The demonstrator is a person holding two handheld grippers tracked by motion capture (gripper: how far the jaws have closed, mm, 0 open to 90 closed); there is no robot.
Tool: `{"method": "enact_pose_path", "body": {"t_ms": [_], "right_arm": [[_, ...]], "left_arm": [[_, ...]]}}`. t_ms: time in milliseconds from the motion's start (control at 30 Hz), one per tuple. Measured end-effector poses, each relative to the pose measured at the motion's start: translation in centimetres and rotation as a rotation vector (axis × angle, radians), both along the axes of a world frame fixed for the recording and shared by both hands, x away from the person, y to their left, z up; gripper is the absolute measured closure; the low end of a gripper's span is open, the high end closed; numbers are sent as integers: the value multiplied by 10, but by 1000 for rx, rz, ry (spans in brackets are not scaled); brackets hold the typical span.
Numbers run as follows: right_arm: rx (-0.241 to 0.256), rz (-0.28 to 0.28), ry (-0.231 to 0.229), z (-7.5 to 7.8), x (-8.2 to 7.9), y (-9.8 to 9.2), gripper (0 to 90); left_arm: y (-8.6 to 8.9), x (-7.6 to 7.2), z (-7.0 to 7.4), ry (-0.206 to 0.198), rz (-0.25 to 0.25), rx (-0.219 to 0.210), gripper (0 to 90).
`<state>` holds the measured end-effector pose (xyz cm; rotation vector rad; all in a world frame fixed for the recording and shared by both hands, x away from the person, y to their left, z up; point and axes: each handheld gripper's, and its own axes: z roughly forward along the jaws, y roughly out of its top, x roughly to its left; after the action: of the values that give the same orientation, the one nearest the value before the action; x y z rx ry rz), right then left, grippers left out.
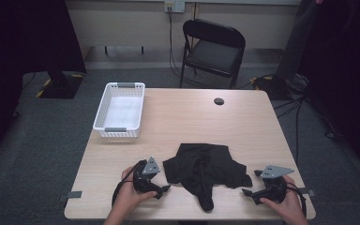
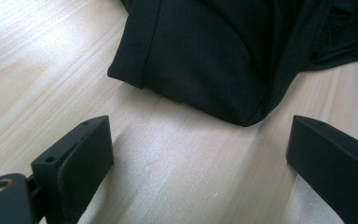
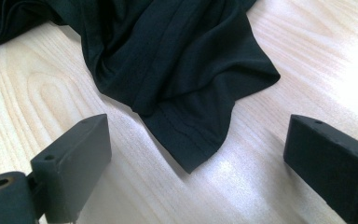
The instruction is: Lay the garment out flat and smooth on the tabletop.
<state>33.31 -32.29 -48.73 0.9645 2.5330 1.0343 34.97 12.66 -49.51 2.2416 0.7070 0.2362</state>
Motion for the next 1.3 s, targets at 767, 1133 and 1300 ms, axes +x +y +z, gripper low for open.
{"method": "enact_pose_path", "body": {"t_ms": [767, 1133, 1300], "right_arm": [[130, 49, -24, 27, -6, 17, 359], [211, 129, -34, 37, 5, 55, 525], [220, 151, -37, 38, 9, 68, 576]], "left_arm": [[-24, -17, 26, -45, -63, -78, 242], [-49, -20, 41, -105, -100, -85, 476], [-47, -16, 38, -111, -86, -62, 523]]}}
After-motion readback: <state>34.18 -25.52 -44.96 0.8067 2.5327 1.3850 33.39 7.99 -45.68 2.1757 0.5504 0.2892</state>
